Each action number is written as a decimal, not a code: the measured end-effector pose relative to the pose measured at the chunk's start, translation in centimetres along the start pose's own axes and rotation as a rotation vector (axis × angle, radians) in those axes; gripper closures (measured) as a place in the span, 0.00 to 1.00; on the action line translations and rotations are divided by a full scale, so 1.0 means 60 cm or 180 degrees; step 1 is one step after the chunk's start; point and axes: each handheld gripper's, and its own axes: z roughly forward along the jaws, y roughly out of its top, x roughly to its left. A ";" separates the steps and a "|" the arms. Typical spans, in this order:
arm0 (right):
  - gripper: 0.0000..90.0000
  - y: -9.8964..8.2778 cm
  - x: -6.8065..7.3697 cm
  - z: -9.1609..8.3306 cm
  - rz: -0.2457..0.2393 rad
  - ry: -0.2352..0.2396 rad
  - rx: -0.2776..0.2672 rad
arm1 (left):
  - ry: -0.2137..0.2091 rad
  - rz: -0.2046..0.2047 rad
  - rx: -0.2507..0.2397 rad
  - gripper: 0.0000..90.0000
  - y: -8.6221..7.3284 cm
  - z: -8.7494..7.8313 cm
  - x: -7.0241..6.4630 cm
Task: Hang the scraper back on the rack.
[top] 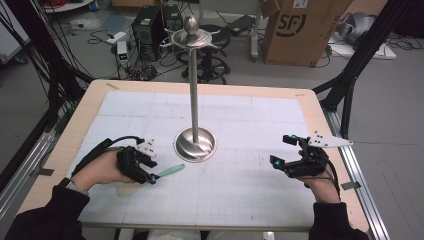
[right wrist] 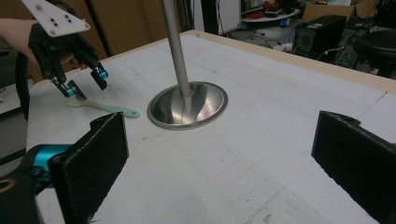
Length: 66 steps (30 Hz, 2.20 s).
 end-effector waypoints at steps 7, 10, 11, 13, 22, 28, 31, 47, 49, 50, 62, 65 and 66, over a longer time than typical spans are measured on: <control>0.03 -0.002 0.001 -0.006 0.0004 -0.0016 -0.0008 | -0.0020 -0.0073 0.0266 0.73 -0.001 0.010 0.000; 0.03 -0.003 0.001 -0.006 0.0001 -0.0015 0.0003 | -0.0058 -0.0170 0.0313 0.74 -0.004 0.009 0.003; 0.03 -0.003 0.002 -0.005 0.0007 -0.0011 0.0005 | -0.0065 -0.0196 0.0315 0.74 -0.004 0.009 0.002; 0.03 -0.004 0.001 -0.004 -0.0004 -0.0007 0.0017 | -0.0083 -0.0199 0.0361 0.74 -0.005 0.009 0.003; 0.03 -0.004 0.002 -0.001 0.0017 0.0004 0.0034 | 0.0022 -0.0182 0.0614 0.76 -0.016 0.019 0.005; 0.03 -0.006 0.000 -0.001 0.0018 -0.0006 0.0033 | 0.0062 -0.0133 0.0689 0.82 -0.013 0.021 0.007; 0.03 -0.006 -0.001 0.001 0.0016 -0.0006 0.0047 | 0.0057 -0.0082 0.0749 0.87 -0.008 0.023 0.006; 0.03 -0.008 -0.005 -0.003 0.0044 -0.0016 0.0036 | 0.0040 -0.0096 0.0379 0.89 -0.017 -0.005 0.011; 0.03 -0.008 -0.005 -0.003 0.0048 -0.0018 0.0038 | 0.0057 -0.0139 0.0204 0.89 -0.017 -0.015 0.010; 0.03 -0.008 -0.005 -0.002 0.0046 -0.0018 0.0038 | 0.0060 -0.0112 0.0187 0.89 -0.017 -0.021 0.011; 0.03 -0.008 -0.004 -0.001 0.0037 -0.0027 0.0044 | 0.0237 -0.0456 -0.0895 0.89 -0.039 -0.073 0.023; 0.03 -0.009 -0.005 -0.001 0.0039 -0.0019 0.0057 | 0.0221 -0.0552 -0.1233 0.89 -0.047 -0.087 0.029; 0.03 -0.009 -0.005 0.000 0.0040 -0.0020 0.0059 | 0.0239 -0.0577 -0.1366 0.89 -0.050 -0.094 0.030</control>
